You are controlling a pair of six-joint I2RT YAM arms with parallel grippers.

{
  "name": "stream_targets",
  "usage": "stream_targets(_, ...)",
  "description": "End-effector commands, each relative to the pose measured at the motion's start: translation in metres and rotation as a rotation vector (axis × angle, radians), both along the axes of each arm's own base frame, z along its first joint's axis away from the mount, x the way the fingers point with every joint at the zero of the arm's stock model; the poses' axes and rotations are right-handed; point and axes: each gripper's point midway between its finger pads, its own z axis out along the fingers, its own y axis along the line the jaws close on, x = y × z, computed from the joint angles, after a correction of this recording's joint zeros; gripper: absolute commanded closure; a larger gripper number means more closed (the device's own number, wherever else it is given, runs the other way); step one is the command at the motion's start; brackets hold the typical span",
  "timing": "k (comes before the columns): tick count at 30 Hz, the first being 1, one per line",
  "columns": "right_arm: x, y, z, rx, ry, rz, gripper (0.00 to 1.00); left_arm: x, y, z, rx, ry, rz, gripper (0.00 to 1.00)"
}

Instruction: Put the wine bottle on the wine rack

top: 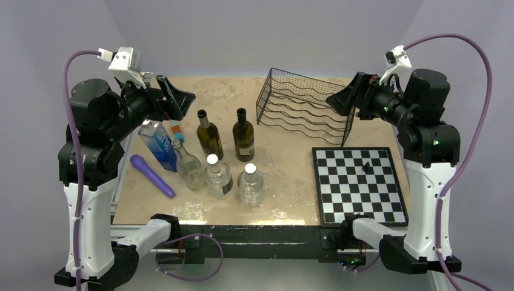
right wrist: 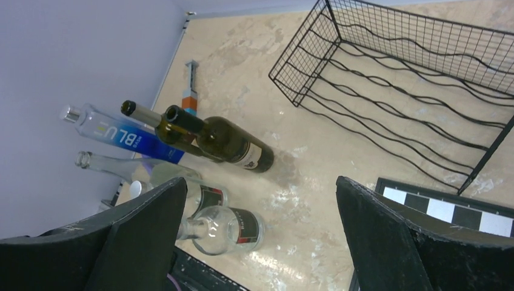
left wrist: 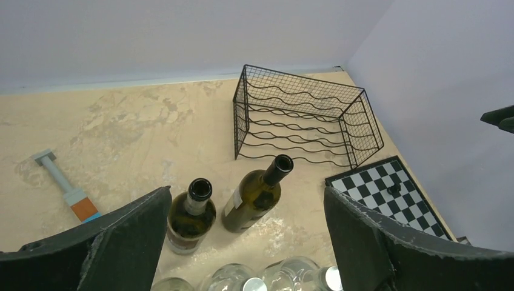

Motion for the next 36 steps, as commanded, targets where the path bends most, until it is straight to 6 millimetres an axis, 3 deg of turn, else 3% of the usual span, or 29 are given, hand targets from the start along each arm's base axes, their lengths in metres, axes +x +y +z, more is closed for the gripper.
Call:
stream_targets(1,-0.011,-0.001,0.009,0.001,-0.021,-0.005,0.01,0.0,0.003,0.005,-0.026,-0.014,0.022,0.01)
stream_targets(5,-0.016,0.001,0.003,0.0,0.031,0.018,0.01,0.0,-0.004,-0.002,-0.028,0.012,-0.017,0.01)
stream_targets(10,-0.025,0.019,-0.005,0.007,0.072,0.162,0.01,0.002,-0.008,-0.02,-0.034,0.122,-0.026,0.01)
stream_targets(15,-0.041,0.047,0.0,0.079,0.014,0.326,0.02,0.004,-0.008,-0.041,-0.04,0.256,-0.006,0.01)
stream_targets(22,-0.066,0.095,-0.016,0.026,-0.055,0.56,0.02,-0.004,0.006,-0.044,-0.141,0.28,0.127,0.01)
stream_targets(29,-0.072,0.137,-0.06,-0.088,-0.054,0.629,0.02,-0.019,0.0,-0.043,-0.111,0.246,0.058,0.01)
stream_targets(33,-0.067,0.146,-0.094,-0.321,-0.038,0.554,0.04,-0.022,0.005,-0.039,-0.029,0.201,0.037,0.01)
stream_targets(36,-0.077,0.155,-0.117,-0.462,-0.002,0.557,0.09,-0.027,0.008,-0.031,-0.02,0.137,0.038,0.01)
